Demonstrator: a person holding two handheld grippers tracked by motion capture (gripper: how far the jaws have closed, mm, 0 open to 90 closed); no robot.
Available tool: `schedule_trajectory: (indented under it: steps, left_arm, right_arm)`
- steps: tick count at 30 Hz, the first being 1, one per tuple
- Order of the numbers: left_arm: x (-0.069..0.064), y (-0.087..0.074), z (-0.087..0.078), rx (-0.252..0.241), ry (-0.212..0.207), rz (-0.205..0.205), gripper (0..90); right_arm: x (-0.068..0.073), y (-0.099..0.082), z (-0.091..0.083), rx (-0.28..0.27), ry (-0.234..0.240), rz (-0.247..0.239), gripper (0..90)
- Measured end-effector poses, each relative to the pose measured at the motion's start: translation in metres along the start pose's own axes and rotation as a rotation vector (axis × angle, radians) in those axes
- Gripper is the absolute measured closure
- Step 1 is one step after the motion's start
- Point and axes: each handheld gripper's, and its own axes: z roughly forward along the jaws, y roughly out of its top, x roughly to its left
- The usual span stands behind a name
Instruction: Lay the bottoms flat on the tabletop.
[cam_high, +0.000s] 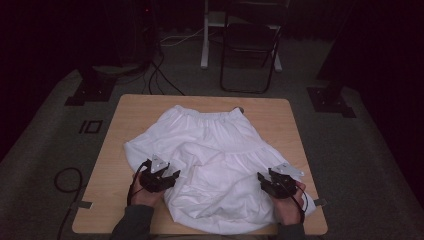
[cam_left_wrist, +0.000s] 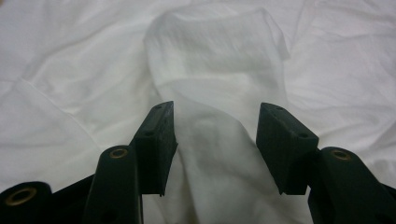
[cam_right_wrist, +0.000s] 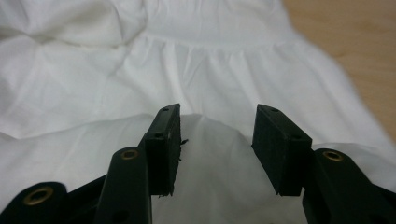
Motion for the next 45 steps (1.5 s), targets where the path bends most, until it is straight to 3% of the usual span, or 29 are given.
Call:
schedule_trajectory:
  steps: [6,16,24,34,38,45]
  left_arm:
    - [0.003,0.012,0.000,-0.018,0.001,0.010,45.2]
    - [-0.001,0.050,0.027,-0.022,0.009,0.062,37.8]
    - [-0.001,0.071,0.059,0.022,0.017,0.084,33.2]
    - [-0.001,0.069,0.093,0.105,0.014,0.070,33.2]
    - [0.007,0.065,0.098,0.121,0.006,0.031,33.3]
    - [0.011,0.055,0.105,0.175,-0.003,0.021,38.0]
  right_arm:
    - [0.003,-0.013,0.019,0.041,0.015,0.007,51.6]
    - [0.009,-0.027,0.031,0.096,0.005,-0.011,51.6]
    - [0.009,-0.030,0.032,0.098,0.009,-0.009,51.7]
    - [0.009,-0.030,0.033,0.094,0.014,-0.011,51.5]
    - [0.009,-0.030,0.033,0.094,0.014,-0.012,51.4]
    - [0.009,-0.031,0.033,0.092,0.016,-0.015,51.1]
